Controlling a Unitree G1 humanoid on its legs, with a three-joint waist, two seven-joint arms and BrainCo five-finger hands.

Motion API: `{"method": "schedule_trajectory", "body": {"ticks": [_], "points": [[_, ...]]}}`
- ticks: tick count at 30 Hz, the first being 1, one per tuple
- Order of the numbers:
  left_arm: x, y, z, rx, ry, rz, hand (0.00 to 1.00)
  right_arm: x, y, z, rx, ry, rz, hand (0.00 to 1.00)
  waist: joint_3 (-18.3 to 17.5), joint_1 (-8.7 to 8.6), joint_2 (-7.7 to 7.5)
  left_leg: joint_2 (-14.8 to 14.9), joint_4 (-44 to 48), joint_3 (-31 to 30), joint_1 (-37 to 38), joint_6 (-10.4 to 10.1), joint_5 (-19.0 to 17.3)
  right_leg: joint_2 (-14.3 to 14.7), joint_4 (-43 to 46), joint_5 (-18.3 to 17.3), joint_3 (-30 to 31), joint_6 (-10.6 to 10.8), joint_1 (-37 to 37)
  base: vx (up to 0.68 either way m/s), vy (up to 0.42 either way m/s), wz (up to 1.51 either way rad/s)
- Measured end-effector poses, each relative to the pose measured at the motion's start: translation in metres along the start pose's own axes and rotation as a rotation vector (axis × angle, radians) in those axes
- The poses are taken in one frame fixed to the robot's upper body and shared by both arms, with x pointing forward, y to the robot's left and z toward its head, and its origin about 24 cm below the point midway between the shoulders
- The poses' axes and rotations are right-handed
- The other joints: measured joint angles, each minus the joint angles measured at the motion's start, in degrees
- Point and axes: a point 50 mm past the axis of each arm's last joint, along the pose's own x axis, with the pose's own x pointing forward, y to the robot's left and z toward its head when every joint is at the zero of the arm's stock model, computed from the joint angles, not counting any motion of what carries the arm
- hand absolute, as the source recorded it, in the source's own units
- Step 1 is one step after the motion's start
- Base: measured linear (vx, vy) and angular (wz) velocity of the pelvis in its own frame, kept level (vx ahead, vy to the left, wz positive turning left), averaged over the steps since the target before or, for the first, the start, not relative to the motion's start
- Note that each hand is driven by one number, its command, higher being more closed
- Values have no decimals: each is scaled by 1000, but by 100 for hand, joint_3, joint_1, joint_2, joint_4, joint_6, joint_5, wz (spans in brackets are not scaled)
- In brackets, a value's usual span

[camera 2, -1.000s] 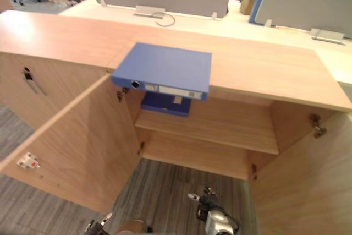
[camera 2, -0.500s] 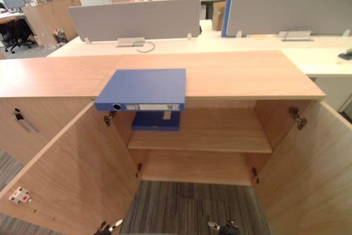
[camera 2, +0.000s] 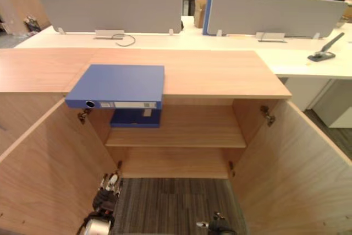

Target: Walk over to the cabinet, pick up the folder, carry it to the office cabinet, place the folder inside the office cabinet, then close the office cabinet door

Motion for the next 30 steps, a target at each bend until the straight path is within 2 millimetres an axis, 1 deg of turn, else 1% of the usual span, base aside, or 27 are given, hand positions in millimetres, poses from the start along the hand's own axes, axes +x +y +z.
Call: {"method": "schedule_trajectory", "body": {"ticks": [3, 5, 10, 13, 16, 18, 19, 21, 23, 26, 29, 30], "points": [[-1, -9, 14, 5, -69, -25, 0, 0, 3, 0, 4, 1, 1, 0, -13, 32, 0, 1, -26, 14, 61, -28, -19, 44, -294, 116, -23, 19, 190, 43, 21, 3], [0, -19, 25, 10, -126, -43, 0, 0, 6, 0, 9, 0, 7, 0, -8, 78, -9, -11, -66, 16, 98, -29, -18, 45, -421, 174, -31, 15, 305, 55, 49, 2], [-4, -36, 45, 119, -247, -17, 0, -1, 14, 0, 21, 2, 12, 0, -21, 130, -41, -79, -36, -57, 81, -27, -18, -58, -528, 209, -171, 53, 430, -3, 61, 12], [-7, -47, 58, 181, -320, -2, 0, -1, 21, 0, 32, 3, 20, 0, -1, 222, -88, -103, 32, -129, 10, -26, -19, -82, -513, 217, -221, 67, 427, -48, 46, 12], [-13, -59, 75, 303, -429, 23, 0, -2, 30, -2, 48, 8, 32, 0, 20, 243, -151, -104, 110, -225, -85, -26, -21, -82, -485, 216, -342, 67, 427, -85, 24, 18], [-23, -74, 95, 485, -584, 59, 0, -2, 33, -2, 46, 7, 32, 0, 27, 288, -187, -105, 135, -253, -97, -23, -25, -83, -446, 215, -349, 68, 428, -95, 24, 5], [-27, -78, 101, 534, -632, 73, 0, -2, 34, -1, 47, 6, 30, 0, 26, 285, -191, -104, 134, -253, -102, -22, -26, -85, -425, 214, -346, 68, 428, -98, 31, -2], [-41, -93, 121, 735, -828, 153, 0, -3, 35, -1, 49, 3, 19, 0, 0, 272, -227, -106, 135, -245, -99, -18, -29, -91, -404, 213, -334, 69, 418, -82, 30, -3], [-50, -99, 131, 836, -935, 210, 0, -3, 38, -2, 52, 6, 17, 0, -35, 262, -239, -105, 124, -230, -100, -17, -30, -89, -403, 213, -324, 69, 370, -76, 22, -3], [-48, -109, 131, 956, -1006, 261, 0, -4, 41, -4, 14, 6, 29, 0, -100, 261, -266, -96, 111, -185, -94, -20, -29, -61, -441, 215, -281, 65, 356, -32, 15, -7], [-43, -132, 129, 1078, -1092, 269, 0, -4, 41, -5, 13, 8, 30, 0, -161, 240, -278, -79, 86, -44, -96, -31, -33, 7, -562, 288, -98, 35, 310, 20, 30, -25], [-39, -143, 127, 1119, -1128, 257, 0, -5, 41, -6, 13, 9, 29, 0, -238, 216, -288, -66, 73, 39, -89, -35, -34, 30, -626, 326, -2, 21, 287, 62, 37, -28]]}}
